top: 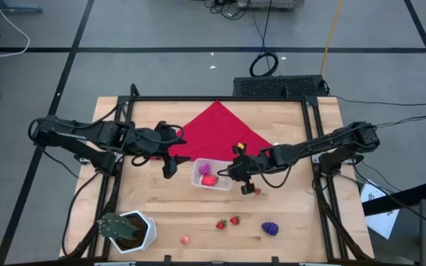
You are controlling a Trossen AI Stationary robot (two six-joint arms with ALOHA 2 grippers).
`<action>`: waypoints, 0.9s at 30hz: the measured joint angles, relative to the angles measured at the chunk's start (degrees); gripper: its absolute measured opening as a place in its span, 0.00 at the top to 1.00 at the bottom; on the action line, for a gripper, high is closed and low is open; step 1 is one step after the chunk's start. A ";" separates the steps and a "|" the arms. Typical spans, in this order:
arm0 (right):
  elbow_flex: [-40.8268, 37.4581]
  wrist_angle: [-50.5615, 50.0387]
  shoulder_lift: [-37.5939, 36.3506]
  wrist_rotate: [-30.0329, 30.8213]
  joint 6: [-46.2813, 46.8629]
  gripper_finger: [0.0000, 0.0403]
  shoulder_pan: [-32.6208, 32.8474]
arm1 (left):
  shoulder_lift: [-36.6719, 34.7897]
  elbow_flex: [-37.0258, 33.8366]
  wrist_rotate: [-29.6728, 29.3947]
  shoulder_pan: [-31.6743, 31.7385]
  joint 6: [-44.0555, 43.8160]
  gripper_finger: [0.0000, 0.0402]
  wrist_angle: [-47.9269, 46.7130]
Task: Pick and placing Produce into tupperware
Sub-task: Put the top pink peach in the transparent bin
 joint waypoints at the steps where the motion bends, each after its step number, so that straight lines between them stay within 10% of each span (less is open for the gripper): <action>1: 1.07 -0.43 0.79 0.00 -0.13 0.82 -0.22 | 0.00 0.00 0.00 0.00 0.31 0.26 0.02; 10: 14.23 -14.57 12.30 -0.04 -1.20 0.82 -0.92 | 0.00 0.00 0.00 0.00 0.61 0.26 -0.21; 27: 14.50 -12.92 15.01 -3.08 -1.64 0.82 -3.61 | 0.00 0.00 0.00 0.00 2.54 0.26 -0.31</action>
